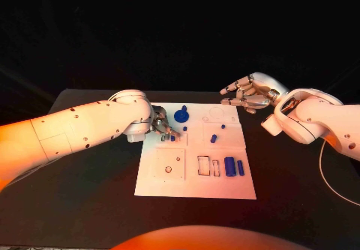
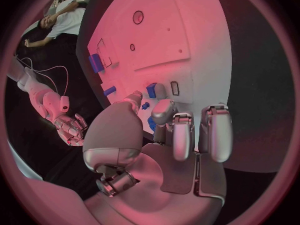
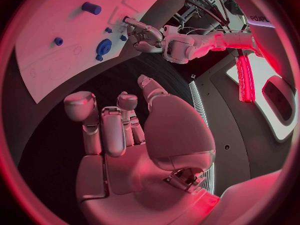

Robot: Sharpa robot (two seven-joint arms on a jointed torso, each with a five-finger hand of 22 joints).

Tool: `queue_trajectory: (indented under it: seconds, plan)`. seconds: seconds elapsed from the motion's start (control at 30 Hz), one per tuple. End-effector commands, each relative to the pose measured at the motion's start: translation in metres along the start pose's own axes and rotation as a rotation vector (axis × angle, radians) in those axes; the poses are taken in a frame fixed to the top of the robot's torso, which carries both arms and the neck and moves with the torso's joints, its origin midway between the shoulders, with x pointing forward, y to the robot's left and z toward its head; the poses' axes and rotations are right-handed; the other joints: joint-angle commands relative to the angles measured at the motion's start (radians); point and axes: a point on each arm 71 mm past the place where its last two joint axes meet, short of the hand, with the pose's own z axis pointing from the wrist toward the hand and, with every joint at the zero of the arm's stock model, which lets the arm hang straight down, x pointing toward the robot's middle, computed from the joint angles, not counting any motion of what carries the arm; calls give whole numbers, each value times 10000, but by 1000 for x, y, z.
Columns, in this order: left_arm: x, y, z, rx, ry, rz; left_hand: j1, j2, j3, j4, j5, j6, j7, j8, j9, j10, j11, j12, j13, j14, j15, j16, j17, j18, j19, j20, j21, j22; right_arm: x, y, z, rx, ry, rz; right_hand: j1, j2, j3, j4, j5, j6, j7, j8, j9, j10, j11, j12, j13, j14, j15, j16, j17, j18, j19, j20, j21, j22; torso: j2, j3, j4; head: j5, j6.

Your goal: Assemble the parts on the task board

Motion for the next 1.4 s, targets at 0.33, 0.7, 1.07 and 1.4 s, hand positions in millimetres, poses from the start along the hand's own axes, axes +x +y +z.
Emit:
queue_trajectory:
  seconds: [0.33, 0.7, 1.07, 1.4]
  plan:
    - [-43, -2, -33, 552, -720, -734, 21, 127, -956, 4, -478, -195, 119, -291, -180, -362, 111, -753, -741, 1052, 1, 24, 2635, -24, 621, -58, -223, 1723, -3, -4, 0, 68, -158, -139, -87, -48, -127, 14, 22, 15, 0, 34, -12, -74, 4, -48, -70, 473, -49, -35, 1, 184, -20, -60, -74, -33, 8, 20, 33, 26, 112]
    - [-93, 21, -28, -344, -811, -504, 1265, 488, -1290, -35, -232, -914, 546, -1115, -918, -1194, 478, -1865, -1999, 1052, 304, 24, 2635, 88, 428, 206, -698, 1375, -1, -5, 2, 98, -166, -132, -72, 16, -132, 39, 55, 10, -2, 34, -13, -80, -1, -47, -77, 474, -52, -36, 5, 183, -16, -62, -78, -34, 19, -16, 50, 80, 192]
    - [-100, 28, 0, -1322, -1039, -102, 1175, 596, -1532, 26, -247, -583, 463, -956, -993, -1108, 420, -1728, -1926, 1052, 272, 24, 2635, 86, 444, 210, -677, 1405, 2, -3, 4, 14, -67, -101, -6, 124, -177, 70, -234, 14, -4, 46, -10, -72, -4, -12, -72, 478, -56, -46, 7, 184, -9, -66, -95, -50, 51, -18, -7, 151, 208]
    - [-92, 27, 18, -1543, -608, 70, 1139, 618, -1581, 28, -251, -573, 457, -951, -1014, -1105, 417, -1719, -1928, 1052, 267, 24, 2635, 88, 442, 207, -684, 1402, 4, -2, 5, -31, -26, -86, 12, 156, -174, 74, -239, 22, -5, 52, -9, -62, -5, 8, -58, 478, -58, -47, 8, 185, -11, -66, -102, -61, 75, -23, -19, 226, 234]
